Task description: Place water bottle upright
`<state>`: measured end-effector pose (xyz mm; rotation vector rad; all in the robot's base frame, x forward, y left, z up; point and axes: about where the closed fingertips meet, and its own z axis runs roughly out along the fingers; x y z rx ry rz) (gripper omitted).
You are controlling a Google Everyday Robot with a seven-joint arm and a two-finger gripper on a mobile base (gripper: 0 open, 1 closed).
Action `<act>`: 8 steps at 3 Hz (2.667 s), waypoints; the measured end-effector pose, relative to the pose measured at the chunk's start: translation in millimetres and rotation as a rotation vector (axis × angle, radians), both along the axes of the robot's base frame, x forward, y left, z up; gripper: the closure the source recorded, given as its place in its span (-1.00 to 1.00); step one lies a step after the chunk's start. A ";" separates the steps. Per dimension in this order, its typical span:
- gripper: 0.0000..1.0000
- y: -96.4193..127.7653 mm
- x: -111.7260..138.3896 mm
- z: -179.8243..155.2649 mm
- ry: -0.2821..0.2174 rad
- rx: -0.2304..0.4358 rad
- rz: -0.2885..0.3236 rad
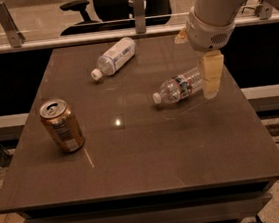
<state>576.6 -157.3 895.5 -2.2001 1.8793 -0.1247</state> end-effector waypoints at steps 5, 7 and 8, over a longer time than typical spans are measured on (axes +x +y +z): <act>-0.62 8.0 13.8 -66.9 0.049 -0.027 -0.034; 0.29 7.4 16.8 -73.3 0.070 -0.025 -0.016; 0.78 7.3 16.8 -70.3 0.070 -0.025 -0.016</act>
Offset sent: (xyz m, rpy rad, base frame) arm 0.0250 0.0081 -0.0406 -0.0127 -0.0441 -0.0370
